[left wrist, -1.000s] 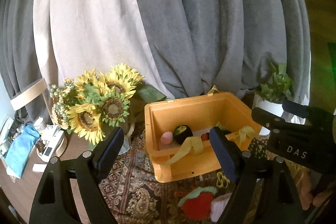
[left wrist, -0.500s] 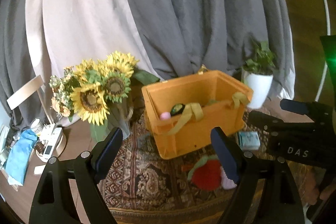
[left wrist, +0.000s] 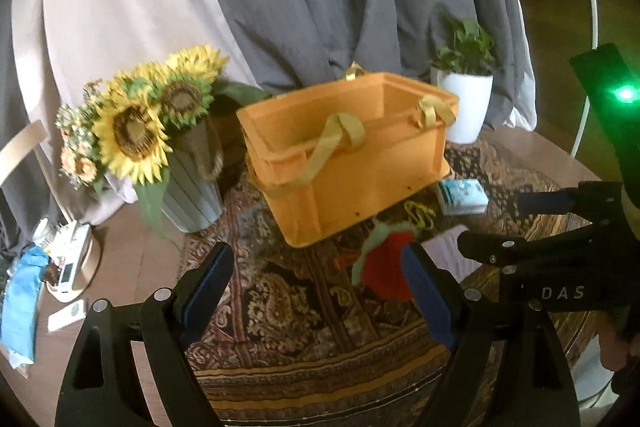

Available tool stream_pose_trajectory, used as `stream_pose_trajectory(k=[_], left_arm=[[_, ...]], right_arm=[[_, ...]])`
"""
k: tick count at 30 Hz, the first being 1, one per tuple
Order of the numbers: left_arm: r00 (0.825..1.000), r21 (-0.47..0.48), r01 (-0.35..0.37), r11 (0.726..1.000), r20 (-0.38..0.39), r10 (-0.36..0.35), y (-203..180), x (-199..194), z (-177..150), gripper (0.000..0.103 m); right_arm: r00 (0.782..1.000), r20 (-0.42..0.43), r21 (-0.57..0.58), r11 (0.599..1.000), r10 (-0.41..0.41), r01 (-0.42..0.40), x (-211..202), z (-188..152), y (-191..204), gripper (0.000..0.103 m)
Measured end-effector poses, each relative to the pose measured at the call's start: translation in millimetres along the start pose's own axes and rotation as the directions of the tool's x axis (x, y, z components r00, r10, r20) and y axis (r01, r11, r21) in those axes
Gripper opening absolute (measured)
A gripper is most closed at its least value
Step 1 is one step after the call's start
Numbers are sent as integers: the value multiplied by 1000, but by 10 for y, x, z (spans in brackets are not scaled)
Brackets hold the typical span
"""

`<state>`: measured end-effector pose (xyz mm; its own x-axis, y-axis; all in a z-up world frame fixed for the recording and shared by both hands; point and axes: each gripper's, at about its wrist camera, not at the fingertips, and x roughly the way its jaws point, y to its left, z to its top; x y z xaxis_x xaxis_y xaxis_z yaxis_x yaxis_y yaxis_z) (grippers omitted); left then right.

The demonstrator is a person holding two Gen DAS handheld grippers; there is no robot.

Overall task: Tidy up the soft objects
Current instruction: 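Withdraw both tools from the crate toward the red pompom and white towel, then grasp the red pompom with the left gripper while the right gripper grasps the white towel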

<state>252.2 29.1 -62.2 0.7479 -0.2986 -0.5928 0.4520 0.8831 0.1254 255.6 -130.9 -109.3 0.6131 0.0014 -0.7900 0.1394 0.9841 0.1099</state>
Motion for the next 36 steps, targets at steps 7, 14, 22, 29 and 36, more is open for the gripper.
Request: stream_pose_trajectory(k=[7,14,22,29,36], left_arm=[[998,48,35,998,-62,-32,-29,264,-162,86],[992,64,83,994,-101,-77,-84,528,-256,86],[979,90,154,984,-147,-140,-169,820,-316,86],[963,113,218,969,-186,-195,-244,1007,-350,86],[944,101,269,958,-225,-241,-308,1172,-385,86]], right_arm=[[996,-83,-1,999,-32,32,294,-89,-35,85],[992,-119,-15,999,-38,36,538,-96,-103,85],[989,-148,-18,1000,-26,24,768,-101,-181,85],[986,-164,-10,1000,-10,9,911,-54,-231,85],[987,-159,16,1000,19,-17,997,-29,-293,84]])
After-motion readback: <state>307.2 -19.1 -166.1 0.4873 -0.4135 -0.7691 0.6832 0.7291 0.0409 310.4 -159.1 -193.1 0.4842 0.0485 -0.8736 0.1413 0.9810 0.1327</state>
